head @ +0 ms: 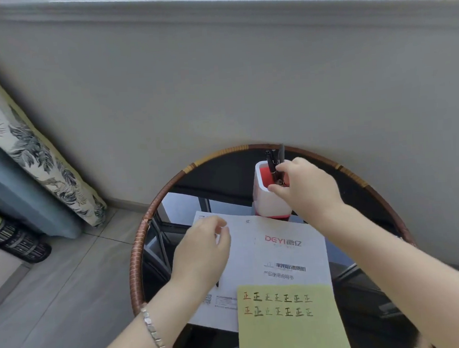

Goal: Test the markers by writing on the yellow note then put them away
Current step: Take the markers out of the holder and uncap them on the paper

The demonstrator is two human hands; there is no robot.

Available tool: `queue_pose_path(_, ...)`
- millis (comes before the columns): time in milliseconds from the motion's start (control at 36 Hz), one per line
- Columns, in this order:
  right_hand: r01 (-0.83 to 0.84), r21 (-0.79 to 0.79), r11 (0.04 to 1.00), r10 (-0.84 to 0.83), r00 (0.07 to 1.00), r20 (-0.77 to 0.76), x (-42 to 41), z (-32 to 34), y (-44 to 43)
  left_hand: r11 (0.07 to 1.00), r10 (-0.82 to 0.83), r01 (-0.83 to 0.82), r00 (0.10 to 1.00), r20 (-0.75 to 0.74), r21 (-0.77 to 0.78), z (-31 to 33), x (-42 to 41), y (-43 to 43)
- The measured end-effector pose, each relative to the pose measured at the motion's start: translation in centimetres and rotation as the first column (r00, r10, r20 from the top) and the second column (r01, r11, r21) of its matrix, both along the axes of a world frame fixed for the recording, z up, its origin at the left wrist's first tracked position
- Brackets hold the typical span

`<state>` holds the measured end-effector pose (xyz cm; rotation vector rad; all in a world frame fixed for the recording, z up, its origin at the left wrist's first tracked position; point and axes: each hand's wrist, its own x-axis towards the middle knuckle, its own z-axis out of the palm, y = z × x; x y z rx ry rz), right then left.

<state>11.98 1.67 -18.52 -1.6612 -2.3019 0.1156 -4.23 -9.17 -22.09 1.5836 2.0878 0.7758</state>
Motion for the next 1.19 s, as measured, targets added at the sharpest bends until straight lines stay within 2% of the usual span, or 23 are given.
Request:
queue_pose_path(83, -0.004, -0.012, 1.000, 0.004, 1.000, 0.031, -0.5, -1.4, 0.7, 0.999, -0.032, 0.032, 0.999, -0.007, 0.006, 0.6, 0.2, 0.1)
queue_pose_path(167, 0.003, 0.007, 1.000, -0.003, 0.998, -0.070, -0.6, -1.4, 0.5, 0.999, -0.038, 0.038, 0.999, 0.010, 0.022, 0.9, 0.1, 0.0)
queue_pose_path(278, -0.011, 0.235, 0.972, 0.087, 0.945, -0.316, 0.7, 1.1, -1.6, 0.994, -0.081, 0.075, 0.994, 0.068, 0.078, 1.0, 0.1, 0.1)
queue_pose_path(361, -0.026, 0.295, 0.955, 0.188, 0.822, -0.538, 2.0, 3.3, -4.3, 0.980, -0.136, 0.118, 0.985, 0.105, 0.162, 1.3, 0.7, 0.4)
queue_pose_path(445, -0.073, 0.155, 0.985, 0.165, 0.644, -0.747, 3.0, 4.2, -6.8, 0.956, -0.201, 0.171, 0.974, 0.105, 0.240, 1.8, 1.7, 0.6)
queue_pose_path(528, -0.090, -0.088, 0.992, -0.043, 0.417, -0.908, 3.4, 3.7, -8.0, 0.912, -0.314, 0.290, 0.949, 0.038, 0.290, 1.8, 2.9, 0.5)
queue_pose_path(584, -0.116, -0.272, 0.955, -0.239, 0.236, -0.942, 3.5, 2.9, -8.4, 0.905, -0.348, 0.338, 0.937, -0.006, 0.257, 1.6, 3.5, 0.1)
queue_pose_path(611, -0.158, -0.360, 0.920, -0.334, 0.170, -0.927, 3.4, 2.5, -8.5, 0.906, -0.353, 0.349, 0.935, -0.027, 0.238, 1.5, 3.8, -0.2)
queue_pose_path(639, -0.206, -0.433, 0.877, -0.408, 0.154, -0.900, 3.2, 2.0, -8.6, 0.900, -0.365, 0.368, 0.929, -0.058, 0.232, 1.3, 4.1, -0.3)
queue_pose_path(695, -0.268, -0.517, 0.813, -0.462, 0.246, -0.852, 2.6, 1.0, -8.9, 0.880, -0.402, 0.420, 0.907, -0.124, 0.224, 1.4, 4.6, -0.6)
queue_pose_path(750, -0.284, -0.534, 0.796, -0.443, 0.327, -0.835, 1.8, 0.2, -9.2, 0.880, -0.427, 0.449, 0.891, -0.155, 0.153, 1.8, 4.9, -0.8)
queue_pose_path(806, -0.286, -0.531, 0.798, -0.438, 0.330, -0.836, 1.3, -0.3, -9.3, 0.886, -0.448, 0.457, 0.888, -0.108, 0.081, 2.0, 5.0, -0.9)
queue_pose_path(945, -0.244, -0.488, 0.838, -0.419, 0.284, -0.862, 0.6, -0.9, -9.7, 0.882, -0.470, 0.470, 0.882, 0.004, 0.025, 2.4, 5.0, -1.5)
queue_pose_path(1028, -0.165, -0.422, 0.891, -0.357, 0.317, -0.879, 0.5, -1.3, -9.9, 0.866, -0.499, 0.500, 0.865, 0.051, -0.015, 2.6, 5.4, -1.7)
queue_pose_path(1111, -0.066, -0.361, 0.930, -0.308, 0.392, -0.867, 0.6, -1.9, -10.1, 0.867, -0.489, 0.496, 0.865, 0.115, -0.050, 2.3, 6.0, -1.7)
queue_pose_path(1195, -0.005, -0.340, 0.940, -0.311, 0.396, -0.864, 0.6, -2.5, -10.1, 0.889, -0.439, 0.454, 0.881, 0.177, -0.056, 2.1, 6.8, -1.7)
